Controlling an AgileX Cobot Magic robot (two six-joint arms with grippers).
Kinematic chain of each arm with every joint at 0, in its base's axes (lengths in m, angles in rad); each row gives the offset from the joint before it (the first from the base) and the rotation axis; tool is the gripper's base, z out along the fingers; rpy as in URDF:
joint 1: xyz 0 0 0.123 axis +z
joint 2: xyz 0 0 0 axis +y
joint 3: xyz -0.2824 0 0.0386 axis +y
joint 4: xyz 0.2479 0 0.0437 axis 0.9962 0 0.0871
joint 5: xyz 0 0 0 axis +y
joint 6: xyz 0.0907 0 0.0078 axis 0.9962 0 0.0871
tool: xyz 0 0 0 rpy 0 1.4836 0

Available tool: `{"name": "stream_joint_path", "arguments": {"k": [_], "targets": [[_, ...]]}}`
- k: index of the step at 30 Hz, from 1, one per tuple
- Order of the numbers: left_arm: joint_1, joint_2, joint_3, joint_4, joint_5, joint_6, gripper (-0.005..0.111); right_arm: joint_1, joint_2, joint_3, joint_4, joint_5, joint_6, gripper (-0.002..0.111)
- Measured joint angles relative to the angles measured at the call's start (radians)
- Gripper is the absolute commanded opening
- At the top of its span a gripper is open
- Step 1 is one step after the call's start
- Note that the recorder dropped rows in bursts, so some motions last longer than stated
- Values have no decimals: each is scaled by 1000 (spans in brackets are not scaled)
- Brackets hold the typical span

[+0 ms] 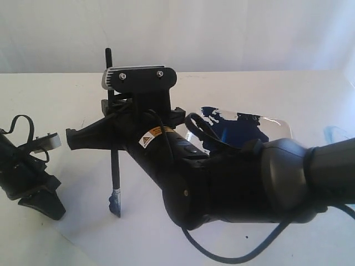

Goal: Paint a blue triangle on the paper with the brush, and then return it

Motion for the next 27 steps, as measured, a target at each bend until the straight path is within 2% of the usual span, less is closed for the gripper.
{"name": "stream_joint_path", "arguments": {"k": [27], "targets": [[0,0,0,0,0,0,0,0,-43,20,32,86,-19,0]]}}
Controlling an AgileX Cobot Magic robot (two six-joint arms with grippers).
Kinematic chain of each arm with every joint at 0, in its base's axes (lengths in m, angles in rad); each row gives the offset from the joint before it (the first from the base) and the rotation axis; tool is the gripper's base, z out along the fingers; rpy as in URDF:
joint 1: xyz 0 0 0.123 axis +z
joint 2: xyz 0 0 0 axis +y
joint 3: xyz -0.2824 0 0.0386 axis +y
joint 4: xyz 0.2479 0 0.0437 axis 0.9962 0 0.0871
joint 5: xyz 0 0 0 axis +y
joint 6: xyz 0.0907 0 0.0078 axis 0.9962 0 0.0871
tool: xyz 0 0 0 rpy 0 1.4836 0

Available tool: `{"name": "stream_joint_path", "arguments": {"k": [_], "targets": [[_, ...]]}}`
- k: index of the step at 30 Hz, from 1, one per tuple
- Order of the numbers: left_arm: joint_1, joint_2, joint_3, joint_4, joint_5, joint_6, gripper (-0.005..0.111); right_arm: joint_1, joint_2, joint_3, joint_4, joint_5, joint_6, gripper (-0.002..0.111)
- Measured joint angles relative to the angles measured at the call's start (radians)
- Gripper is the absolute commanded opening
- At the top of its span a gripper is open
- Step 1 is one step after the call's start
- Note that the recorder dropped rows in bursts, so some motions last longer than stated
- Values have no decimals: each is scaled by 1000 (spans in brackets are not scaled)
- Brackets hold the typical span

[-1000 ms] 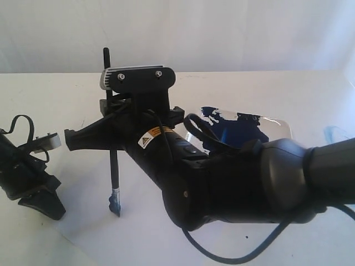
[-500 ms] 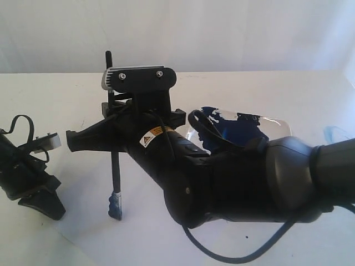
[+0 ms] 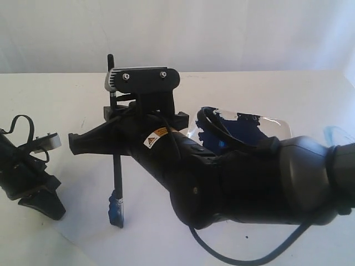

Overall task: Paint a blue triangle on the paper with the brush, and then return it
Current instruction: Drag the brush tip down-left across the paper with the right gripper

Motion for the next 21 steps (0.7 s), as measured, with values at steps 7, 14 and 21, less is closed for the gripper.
{"name": "stream_joint_path", "arguments": {"k": [7,14,21], "targets": [[0,0,0,0,0,0,0,0,-6,0,3,29,-1,0],[0,0,0,0,0,0,0,0,-20,0,3,62,-1,0],[0,0,0,0,0,0,0,0,-36,0,3,94,-1,0]]}}
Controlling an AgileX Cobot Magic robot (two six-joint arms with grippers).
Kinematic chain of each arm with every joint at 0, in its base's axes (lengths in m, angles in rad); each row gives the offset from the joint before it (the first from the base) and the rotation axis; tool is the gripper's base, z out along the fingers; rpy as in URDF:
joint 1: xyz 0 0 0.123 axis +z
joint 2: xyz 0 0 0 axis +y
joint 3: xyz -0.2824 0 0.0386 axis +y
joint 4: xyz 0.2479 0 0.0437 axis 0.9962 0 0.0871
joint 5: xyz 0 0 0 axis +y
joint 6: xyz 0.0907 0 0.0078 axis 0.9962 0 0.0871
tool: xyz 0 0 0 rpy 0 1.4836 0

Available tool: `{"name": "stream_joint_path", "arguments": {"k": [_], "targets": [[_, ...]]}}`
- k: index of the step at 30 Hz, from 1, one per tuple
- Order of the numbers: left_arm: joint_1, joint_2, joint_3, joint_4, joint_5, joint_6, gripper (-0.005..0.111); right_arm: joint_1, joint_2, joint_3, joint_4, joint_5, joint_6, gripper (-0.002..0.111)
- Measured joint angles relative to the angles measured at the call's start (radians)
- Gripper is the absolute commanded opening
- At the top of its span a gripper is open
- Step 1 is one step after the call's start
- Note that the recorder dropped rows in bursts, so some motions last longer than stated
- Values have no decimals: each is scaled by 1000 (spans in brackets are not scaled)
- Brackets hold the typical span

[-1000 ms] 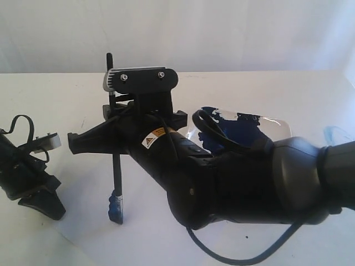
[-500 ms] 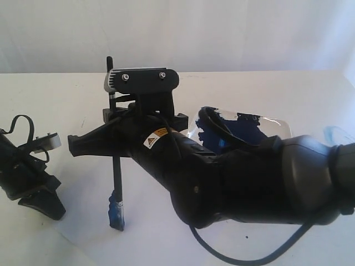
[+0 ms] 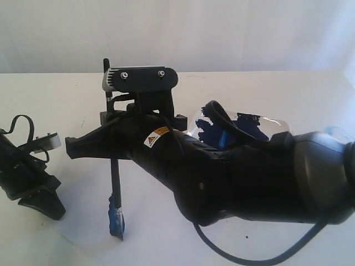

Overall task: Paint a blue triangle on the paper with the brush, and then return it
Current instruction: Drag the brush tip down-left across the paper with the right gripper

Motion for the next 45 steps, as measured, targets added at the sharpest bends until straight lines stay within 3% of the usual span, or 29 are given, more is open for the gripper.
{"name": "stream_joint_path", "arguments": {"k": [12,20,24,28,32,34,39,45], "targets": [[0,0,0,0,0,0,0,0,-26,0,1,18,0,0],[0,0,0,0,2,0,0,0,-153,0,-44,26,-141,0],[0,0,0,0,2,0,0,-38,-167,0,-305,124,-24,0],[0,0,0,0,2,0,0,-86,-167,0,-713,149,290,0],[0,0,0,0,2,0,0,-173,-167,0,-1256,-8,749,0],[0,0,0,0,2,0,0,-224,-165,0,-1423,-127,900,0],[0,0,0,0,2,0,0,-340,-127,0,-1635,-341,1080,0],[0,0,0,0,2,0,0,-388,-51,0,-1616,-476,1083,0]]}}
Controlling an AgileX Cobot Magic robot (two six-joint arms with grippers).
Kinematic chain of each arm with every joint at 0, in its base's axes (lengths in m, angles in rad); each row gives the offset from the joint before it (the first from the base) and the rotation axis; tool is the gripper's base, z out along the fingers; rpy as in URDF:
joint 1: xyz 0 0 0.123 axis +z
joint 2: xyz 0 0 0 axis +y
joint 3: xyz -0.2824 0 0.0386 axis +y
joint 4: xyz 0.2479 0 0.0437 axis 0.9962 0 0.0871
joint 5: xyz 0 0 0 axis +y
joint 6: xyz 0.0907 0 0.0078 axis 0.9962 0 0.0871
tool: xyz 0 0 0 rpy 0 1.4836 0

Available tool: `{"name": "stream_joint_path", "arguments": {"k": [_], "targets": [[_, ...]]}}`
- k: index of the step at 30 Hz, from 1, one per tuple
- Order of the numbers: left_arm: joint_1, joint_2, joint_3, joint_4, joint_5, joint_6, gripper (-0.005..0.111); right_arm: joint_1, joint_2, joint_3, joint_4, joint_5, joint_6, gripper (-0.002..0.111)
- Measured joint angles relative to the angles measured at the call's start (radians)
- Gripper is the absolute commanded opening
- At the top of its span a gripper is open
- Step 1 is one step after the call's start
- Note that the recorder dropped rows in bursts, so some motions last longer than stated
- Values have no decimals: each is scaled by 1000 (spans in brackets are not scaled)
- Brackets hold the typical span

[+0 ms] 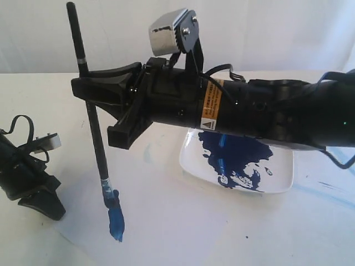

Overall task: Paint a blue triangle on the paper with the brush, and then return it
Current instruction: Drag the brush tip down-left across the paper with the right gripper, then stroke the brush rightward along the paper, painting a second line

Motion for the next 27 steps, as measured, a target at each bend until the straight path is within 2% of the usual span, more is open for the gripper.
{"name": "stream_joint_path", "arguments": {"k": [9,27], "targets": [[0,0,0,0,2,0,0,0,115,-14,153,-5,-166,0],[0,0,0,0,2,0,0,0,227,-97,187,-24,-212,0]]}}
